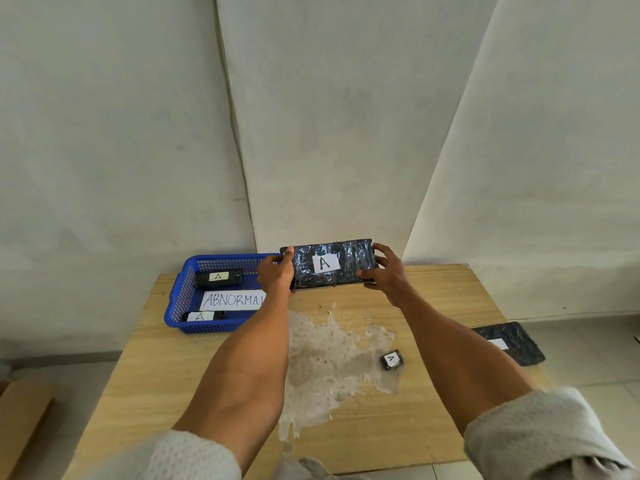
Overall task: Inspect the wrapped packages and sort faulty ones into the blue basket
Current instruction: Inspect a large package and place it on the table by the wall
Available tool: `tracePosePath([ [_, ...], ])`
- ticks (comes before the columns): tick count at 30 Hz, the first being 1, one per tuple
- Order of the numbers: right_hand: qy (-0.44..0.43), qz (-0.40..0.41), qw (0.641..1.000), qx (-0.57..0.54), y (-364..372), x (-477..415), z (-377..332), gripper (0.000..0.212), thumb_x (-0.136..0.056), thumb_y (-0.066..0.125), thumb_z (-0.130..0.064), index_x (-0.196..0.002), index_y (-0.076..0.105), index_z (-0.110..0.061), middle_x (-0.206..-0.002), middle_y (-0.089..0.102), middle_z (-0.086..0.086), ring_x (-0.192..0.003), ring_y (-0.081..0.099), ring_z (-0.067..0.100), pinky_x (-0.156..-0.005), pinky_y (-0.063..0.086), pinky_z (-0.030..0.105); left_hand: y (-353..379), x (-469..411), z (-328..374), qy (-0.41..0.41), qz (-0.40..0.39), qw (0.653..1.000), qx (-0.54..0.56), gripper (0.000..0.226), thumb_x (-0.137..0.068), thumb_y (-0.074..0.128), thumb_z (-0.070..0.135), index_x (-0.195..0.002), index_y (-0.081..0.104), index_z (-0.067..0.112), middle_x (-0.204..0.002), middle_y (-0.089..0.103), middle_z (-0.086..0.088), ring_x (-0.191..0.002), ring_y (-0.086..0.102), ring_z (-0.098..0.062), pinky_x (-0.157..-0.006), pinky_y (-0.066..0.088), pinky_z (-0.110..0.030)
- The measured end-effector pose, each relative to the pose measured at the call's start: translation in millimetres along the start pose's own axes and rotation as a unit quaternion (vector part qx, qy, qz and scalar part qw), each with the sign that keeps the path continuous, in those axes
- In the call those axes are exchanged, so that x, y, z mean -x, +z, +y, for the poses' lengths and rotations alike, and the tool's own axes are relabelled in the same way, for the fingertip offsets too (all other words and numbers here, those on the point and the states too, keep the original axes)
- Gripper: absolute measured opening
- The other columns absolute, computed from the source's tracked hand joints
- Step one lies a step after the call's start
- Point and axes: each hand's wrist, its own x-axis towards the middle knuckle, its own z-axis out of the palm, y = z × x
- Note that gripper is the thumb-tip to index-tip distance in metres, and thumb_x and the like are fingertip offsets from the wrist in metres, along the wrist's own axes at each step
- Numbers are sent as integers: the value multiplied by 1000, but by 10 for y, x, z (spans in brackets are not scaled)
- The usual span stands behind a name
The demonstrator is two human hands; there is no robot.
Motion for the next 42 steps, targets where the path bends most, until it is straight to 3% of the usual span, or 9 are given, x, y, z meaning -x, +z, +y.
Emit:
tracePosePath([
  [7,0,5,1000,2,-31,-25,15,80,-74,80,12,-138,51,-28,-120,66,6,-102,70,34,-75,61,43,43,-71,-38,8,4,1000,-4,39,-83,70,60,-96,62,24,-108,63,-7,-105,62,-33,-61,62,-51],
  [10,9,16,1000,15,-45,-55,31,76,-77,80,5,-136,50,-30,-118,67,6,-99,70,32,-77,60,44,41,-81,-64,20,-27,999,2,43,-82,73,56,-107,64,23,-119,63,-8,-106,63,-32,-72,62,-53],
  [15,54,113,992,13,-100,-72,-76,39,-90,69,-50,-122,54,-32,-109,65,10,-89,64,26,-78,55,45,-42,-5,-238,59,-196,976,74,66,-80,80,4,-138,54,19,-131,63,-8,-110,65,-29,-91,56,-51],
  [19,56,168,984,32,-98,-121,-122,36,-91,64,-57,-112,56,-30,-105,66,15,-92,67,34,-64,53,43,-20,40,-346,82,-230,964,106,76,-76,74,-16,-142,51,13,-135,60,-11,-119,61,-35,-91,55,-47],
  [25,47,193,978,56,-52,-144,-140,31,-91,67,-55,-108,60,-30,-104,63,13,-97,65,37,-67,59,58,-54,60,-328,101,-229,963,103,78,-77,74,-14,-145,48,13,-138,59,-10,-122,60,-34,-92,56,-46],
  [31,46,194,978,52,-23,-124,-176,31,-92,66,-54,-110,61,-30,-88,59,4,-97,64,36,-66,60,54,-73,45,-322,107,-221,966,87,78,-77,75,-13,-145,47,13,-139,59,-10,-122,59,-34,-96,54,-50],
  [35,42,176,981,71,-28,-136,-151,32,-92,63,-57,-112,58,-32,-102,63,11,-101,63,36,-70,59,50,-43,21,-306,88,-204,971,88,73,-79,72,-12,-143,51,15,-135,61,-5,-117,61,-31,-95,53,-51],
  [39,40,131,987,86,-12,-148,-132,40,-91,56,-64,-113,57,-31,-116,61,14,-109,57,36,-89,56,53,-2,78,-167,34,-156,983,92,8,-90,70,19,-93,65,25,-95,63,4,-101,58,-23,-92,53,-47],
  [42,40,123,991,40,29,-149,-158,40,-92,63,-57,-114,61,-24,-122,59,16,-109,59,36,-80,62,51,59,89,-114,11,-102,986,133,21,-89,73,35,-83,62,18,-89,62,-1,-82,60,-15,-86,59,-43],
])
